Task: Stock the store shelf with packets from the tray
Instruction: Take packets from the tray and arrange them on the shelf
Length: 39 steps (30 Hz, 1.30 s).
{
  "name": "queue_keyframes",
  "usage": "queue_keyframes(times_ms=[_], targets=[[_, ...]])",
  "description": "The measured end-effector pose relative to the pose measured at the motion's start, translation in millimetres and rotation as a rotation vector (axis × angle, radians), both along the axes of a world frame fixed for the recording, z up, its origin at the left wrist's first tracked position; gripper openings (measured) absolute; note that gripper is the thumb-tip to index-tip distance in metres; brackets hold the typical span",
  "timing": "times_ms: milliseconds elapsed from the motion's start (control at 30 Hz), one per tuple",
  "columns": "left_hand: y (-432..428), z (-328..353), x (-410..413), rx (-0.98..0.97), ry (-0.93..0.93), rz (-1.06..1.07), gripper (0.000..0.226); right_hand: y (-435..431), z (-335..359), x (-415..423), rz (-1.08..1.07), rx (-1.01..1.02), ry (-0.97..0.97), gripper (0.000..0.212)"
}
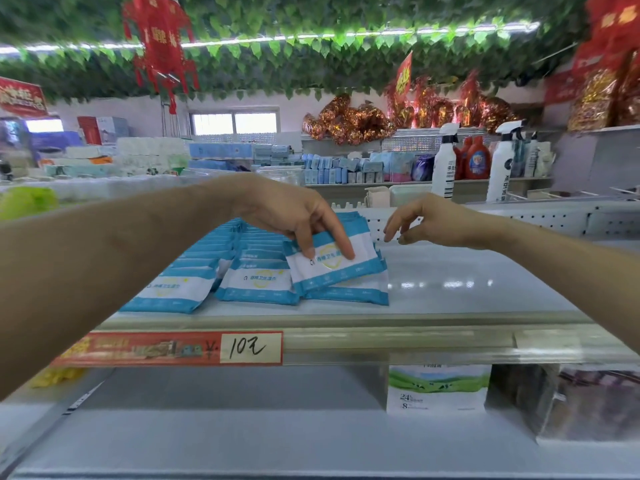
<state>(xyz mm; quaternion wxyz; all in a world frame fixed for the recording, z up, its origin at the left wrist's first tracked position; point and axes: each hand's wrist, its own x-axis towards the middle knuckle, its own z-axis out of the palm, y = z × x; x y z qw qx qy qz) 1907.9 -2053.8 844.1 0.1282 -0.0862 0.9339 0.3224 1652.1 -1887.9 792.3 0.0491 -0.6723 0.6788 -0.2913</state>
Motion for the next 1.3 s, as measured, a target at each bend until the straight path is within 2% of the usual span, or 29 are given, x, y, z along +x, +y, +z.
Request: queue_keyframes(times_ms=[200,467,567,700,933,1133,1300], targets=[[8.1,-19.6,-17.4,-0.032,-0.050,-0.066,0.050,10.8,-6.8,-11.0,-0.028,0.005,-0.017,0.035],[11.6,-37.6,-26.6,-0.042,0.056,-0.044,0.054,9.2,-9.9,-9.9,-0.057,0.021,-0.015,0.035],[11.3,-38.2,-24.0,-0.080,0.049,-0.039,0.055,5.5,-8.5,-6.6,-0.063,0.026,-0.013,0.034],[8.8,-37.5,-21.8,-0.027,0.034,-0.026,0.051,1.3,-5.6,0.9,-0.073,0.028,-0.006,0.035],[-6.4,-36.3,-6.5,-0.065,0.179,-0.006,0.040,-7.0,15.0,18.5,-0.065,-0.015,0.023,0.036],[-24.5,-19.2,59.6,-0.097,0.358,0.140,0.037,-49.6,47.0,91.5,0.093,-0.086,0.089,0.031],[-47.3,-18.1,182.6,-0.138,0.327,0.447,0.033,-107.1,46.4,203.2,0.375,-0.123,0.150,0.027]])
